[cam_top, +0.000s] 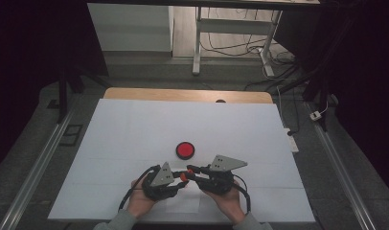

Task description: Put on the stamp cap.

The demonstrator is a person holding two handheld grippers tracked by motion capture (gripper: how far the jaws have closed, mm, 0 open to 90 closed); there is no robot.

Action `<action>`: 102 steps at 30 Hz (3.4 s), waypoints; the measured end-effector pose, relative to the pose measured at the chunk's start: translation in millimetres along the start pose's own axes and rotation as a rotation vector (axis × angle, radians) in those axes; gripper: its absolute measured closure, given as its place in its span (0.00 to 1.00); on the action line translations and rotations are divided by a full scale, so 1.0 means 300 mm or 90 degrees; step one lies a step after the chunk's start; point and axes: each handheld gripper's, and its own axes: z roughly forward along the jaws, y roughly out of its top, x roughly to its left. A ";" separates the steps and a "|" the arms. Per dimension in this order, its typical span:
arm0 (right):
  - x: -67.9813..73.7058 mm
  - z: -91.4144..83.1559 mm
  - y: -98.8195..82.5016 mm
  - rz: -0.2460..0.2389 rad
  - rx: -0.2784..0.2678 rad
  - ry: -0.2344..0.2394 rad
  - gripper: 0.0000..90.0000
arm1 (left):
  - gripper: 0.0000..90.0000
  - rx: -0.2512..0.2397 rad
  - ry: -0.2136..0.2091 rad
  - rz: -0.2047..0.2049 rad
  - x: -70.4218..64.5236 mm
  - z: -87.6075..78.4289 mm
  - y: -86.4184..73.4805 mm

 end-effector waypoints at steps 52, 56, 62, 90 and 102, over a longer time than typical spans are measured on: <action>0.005 0.017 -0.009 0.005 0.001 0.004 0.80 | 0.72 -0.003 0.009 0.005 -0.008 -0.003 0.005; 0.004 0.016 -0.009 0.006 -0.001 0.005 0.80 | 0.73 -0.005 0.010 0.003 -0.009 -0.005 0.005; 0.005 0.018 -0.011 0.006 -0.002 0.005 0.80 | 0.73 -0.002 0.012 0.005 -0.010 -0.004 0.006; 0.020 0.023 -0.029 -0.012 -0.009 -0.007 0.81 | 0.73 0.007 0.021 -0.008 -0.022 -0.003 0.008; 0.010 0.021 -0.025 0.005 -0.014 -0.005 0.81 | 0.72 -0.011 0.015 -0.009 -0.010 -0.001 0.000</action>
